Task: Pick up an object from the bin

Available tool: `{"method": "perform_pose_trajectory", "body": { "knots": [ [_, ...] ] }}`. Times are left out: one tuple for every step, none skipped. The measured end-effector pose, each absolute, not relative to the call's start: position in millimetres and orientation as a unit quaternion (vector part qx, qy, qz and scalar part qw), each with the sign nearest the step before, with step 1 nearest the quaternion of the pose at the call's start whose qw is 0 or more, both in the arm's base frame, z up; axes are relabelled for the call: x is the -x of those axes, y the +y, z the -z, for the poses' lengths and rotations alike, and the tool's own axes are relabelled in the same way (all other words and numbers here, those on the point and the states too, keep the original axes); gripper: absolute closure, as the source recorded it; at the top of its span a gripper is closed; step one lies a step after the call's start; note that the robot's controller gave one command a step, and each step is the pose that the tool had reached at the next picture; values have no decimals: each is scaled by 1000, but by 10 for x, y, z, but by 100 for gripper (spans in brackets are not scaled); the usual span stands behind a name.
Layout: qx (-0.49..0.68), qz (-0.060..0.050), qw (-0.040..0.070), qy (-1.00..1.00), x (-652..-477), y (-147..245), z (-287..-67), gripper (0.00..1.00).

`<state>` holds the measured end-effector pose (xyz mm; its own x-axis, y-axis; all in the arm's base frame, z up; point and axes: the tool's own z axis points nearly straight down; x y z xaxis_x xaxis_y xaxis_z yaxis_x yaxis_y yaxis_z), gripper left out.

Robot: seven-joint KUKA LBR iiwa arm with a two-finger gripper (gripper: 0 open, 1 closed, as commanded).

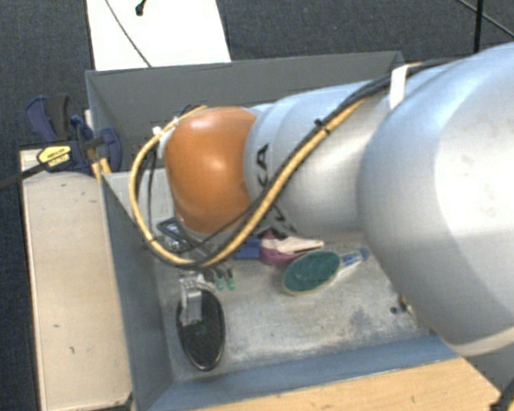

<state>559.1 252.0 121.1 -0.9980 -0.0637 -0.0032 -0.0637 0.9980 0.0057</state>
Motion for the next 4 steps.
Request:
{"method": "perform_pose_trajectory", "body": {
  "knots": [
    [258, -1, 2, 966, -5156, 2445, -856, 0],
    [296, -1, 2, 955, -5122, 2349, -740, 0],
    [338, -1, 4, 941, -4979, 2304, -739, 0],
    [334, -2, 7, 942, -4996, 2312, -756, 100]
  ]
}}
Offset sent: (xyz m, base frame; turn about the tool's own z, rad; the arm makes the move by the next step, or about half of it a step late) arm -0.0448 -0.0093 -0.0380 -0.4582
